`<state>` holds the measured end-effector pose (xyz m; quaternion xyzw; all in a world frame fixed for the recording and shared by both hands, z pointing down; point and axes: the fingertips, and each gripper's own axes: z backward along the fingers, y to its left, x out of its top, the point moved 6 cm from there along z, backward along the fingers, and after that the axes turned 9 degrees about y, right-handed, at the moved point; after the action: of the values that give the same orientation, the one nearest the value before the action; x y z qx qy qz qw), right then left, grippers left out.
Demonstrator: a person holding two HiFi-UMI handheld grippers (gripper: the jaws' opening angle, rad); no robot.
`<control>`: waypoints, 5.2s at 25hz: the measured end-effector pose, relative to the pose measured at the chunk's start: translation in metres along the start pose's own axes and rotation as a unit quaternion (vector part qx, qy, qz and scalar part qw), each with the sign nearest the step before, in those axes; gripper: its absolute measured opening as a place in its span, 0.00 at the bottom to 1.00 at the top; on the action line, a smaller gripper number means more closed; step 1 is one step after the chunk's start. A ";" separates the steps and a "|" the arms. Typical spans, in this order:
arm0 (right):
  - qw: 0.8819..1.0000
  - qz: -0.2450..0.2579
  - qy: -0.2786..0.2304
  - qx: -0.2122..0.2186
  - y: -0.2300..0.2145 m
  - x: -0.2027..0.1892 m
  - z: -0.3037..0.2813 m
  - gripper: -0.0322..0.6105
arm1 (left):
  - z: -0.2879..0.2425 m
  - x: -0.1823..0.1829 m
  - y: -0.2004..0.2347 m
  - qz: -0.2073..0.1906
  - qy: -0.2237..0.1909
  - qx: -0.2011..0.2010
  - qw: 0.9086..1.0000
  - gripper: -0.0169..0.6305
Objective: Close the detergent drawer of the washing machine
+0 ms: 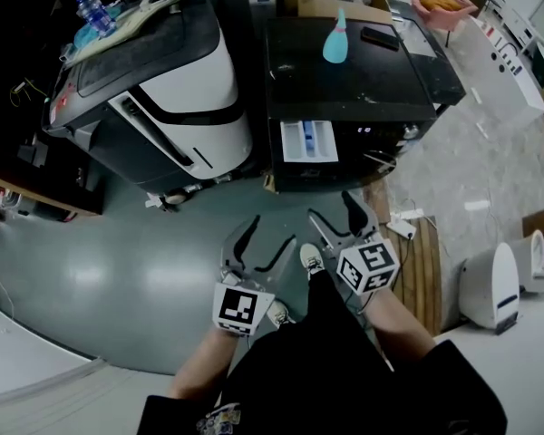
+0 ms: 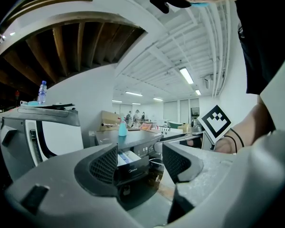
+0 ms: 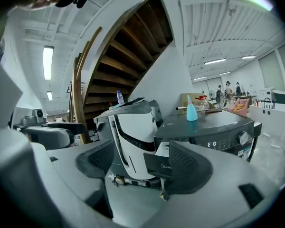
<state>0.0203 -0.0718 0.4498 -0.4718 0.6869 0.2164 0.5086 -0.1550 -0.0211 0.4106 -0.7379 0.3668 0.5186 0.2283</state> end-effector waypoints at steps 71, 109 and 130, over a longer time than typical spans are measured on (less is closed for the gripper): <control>0.976 -0.105 0.191 -0.014 -0.179 -0.105 -0.157 0.32 | -0.192 -0.010 0.037 0.043 0.074 -0.015 0.996 0.03; 0.977 -0.124 0.170 -0.033 -0.223 -0.066 -0.233 0.30 | -0.212 -0.009 0.053 0.059 0.078 -0.007 0.995 0.03; 0.968 -0.175 0.169 -0.065 -0.234 -0.057 -0.252 0.31 | -0.237 -0.003 0.060 0.058 0.077 -0.008 0.995 0.03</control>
<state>0.1012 -0.3512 0.6422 -0.6460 0.6544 0.0852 0.3837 -0.0610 -0.2279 0.5005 -0.7553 0.4208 0.4753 0.1627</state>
